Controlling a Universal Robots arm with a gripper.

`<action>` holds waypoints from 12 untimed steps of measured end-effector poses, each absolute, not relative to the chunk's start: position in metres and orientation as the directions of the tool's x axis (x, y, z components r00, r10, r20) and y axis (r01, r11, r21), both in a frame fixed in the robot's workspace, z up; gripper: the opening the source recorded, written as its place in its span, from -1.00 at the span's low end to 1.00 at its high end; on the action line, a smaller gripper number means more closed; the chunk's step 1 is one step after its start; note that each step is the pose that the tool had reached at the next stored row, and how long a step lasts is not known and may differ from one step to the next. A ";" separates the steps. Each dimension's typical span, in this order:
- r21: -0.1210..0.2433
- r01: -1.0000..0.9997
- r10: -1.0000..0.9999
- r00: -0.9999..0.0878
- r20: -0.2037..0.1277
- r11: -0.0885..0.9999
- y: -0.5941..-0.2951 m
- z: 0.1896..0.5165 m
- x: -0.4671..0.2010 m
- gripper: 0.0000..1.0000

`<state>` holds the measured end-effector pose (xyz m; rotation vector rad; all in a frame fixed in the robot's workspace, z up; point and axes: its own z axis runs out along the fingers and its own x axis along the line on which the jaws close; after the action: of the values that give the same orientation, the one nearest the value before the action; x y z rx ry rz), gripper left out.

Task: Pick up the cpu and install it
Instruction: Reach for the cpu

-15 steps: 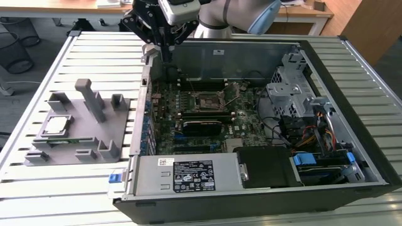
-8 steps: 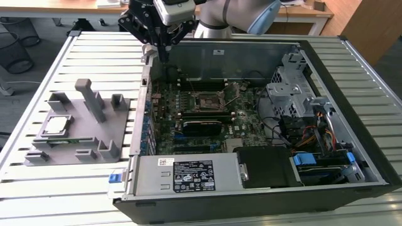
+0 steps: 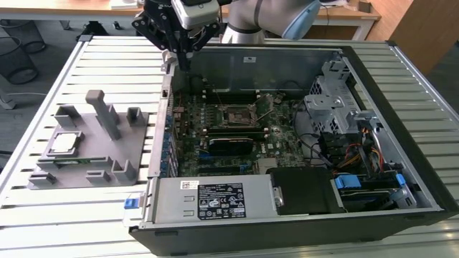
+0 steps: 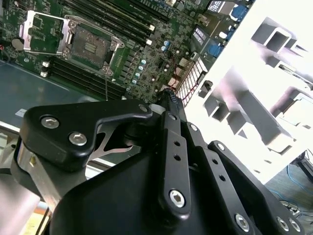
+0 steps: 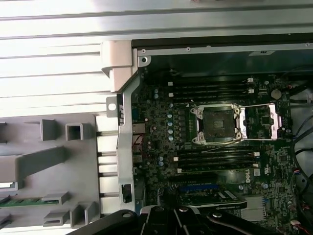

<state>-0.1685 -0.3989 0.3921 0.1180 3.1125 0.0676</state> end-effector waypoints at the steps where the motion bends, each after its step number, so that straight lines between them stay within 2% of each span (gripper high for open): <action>1: 0.044 0.075 0.076 -0.997 -0.024 0.996 -0.399 0.392 -0.169 -0.79; 12: 0.044 0.075 0.076 -0.997 -0.024 0.996 -0.399 0.392 -0.175 -0.79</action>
<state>-0.1750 -0.3989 0.3915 0.1180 3.1125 0.0677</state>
